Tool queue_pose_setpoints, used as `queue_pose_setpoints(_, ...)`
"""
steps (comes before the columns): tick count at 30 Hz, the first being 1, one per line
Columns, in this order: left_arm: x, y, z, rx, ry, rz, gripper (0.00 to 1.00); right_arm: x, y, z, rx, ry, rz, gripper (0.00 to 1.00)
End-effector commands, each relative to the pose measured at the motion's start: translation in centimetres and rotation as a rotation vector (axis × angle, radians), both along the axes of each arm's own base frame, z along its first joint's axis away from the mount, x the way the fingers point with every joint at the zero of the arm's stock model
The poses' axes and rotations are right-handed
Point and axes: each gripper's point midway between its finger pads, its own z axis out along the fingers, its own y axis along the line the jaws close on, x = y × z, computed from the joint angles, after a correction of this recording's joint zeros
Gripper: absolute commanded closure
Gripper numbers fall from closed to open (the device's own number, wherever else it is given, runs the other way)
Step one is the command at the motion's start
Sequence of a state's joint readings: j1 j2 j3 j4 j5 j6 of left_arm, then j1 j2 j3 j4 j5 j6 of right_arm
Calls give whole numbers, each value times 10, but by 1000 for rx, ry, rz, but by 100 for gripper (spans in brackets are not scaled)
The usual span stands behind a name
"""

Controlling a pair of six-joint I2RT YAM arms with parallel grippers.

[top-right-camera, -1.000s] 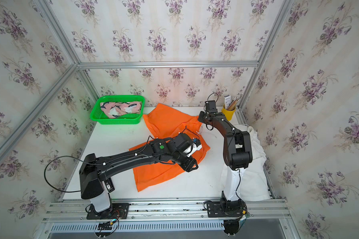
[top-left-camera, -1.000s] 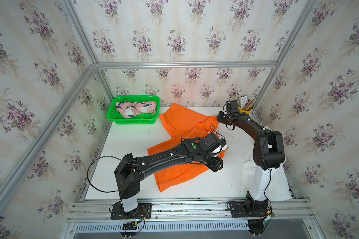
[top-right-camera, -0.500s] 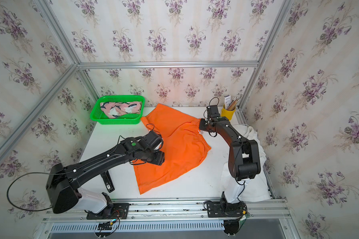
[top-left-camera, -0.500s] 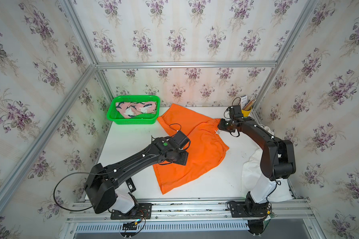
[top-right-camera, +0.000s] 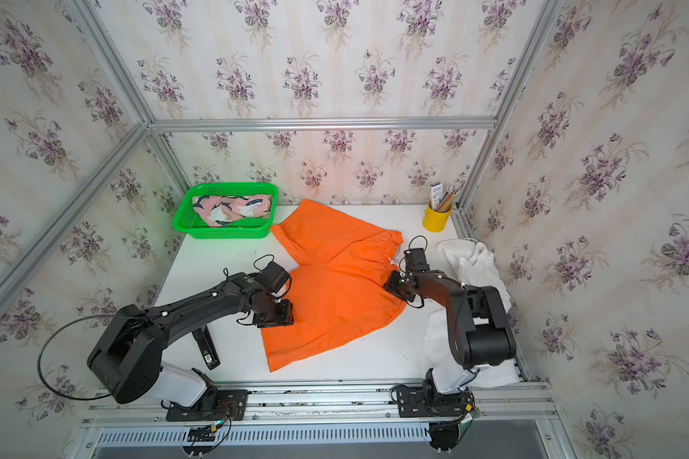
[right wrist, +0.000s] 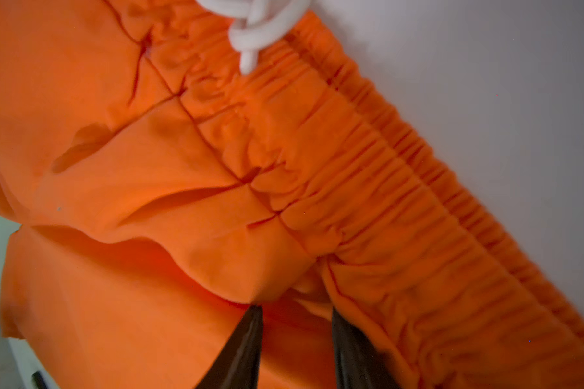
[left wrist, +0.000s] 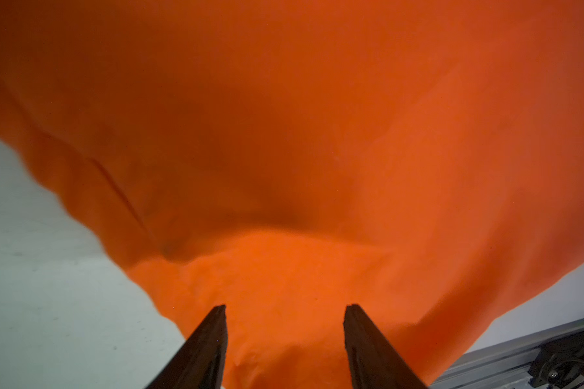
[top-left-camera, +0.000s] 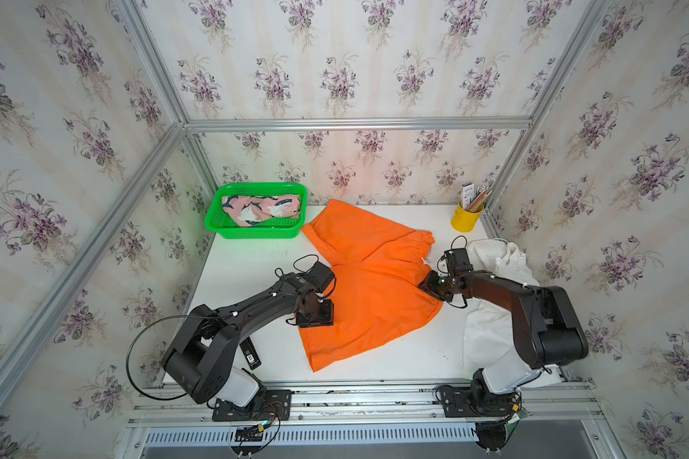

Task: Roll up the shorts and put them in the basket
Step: Flatten out the shorts at the center of the board.

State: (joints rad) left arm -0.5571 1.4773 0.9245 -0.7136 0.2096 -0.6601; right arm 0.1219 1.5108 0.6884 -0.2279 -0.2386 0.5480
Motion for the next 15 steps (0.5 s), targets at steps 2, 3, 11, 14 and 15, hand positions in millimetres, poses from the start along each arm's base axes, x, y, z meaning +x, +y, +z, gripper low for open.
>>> queue_pose_setpoints(2, 19, 14, 23, 18, -56, 2, 39, -32, -39, 3, -179, 58, -121, 58)
queue_pose_setpoints(3, 26, 17, 30, 19, -71, 8, 39, -29, -42, 10, -198, 44, -123, 58)
queue_pose_setpoints(11, 110, -9, 69, -20, -169, -21, 37, 57, 5, 94, -17, -242, 37, 59)
queue_pose_setpoints(14, 155, -27, 87, -39, -238, -26, 37, 84, 19, 104, 18, -279, 109, 61)
queue_pose_setpoints(15, 171, -30, 89, -30, -254, -23, 37, 94, 21, 104, 15, -287, 123, 61)
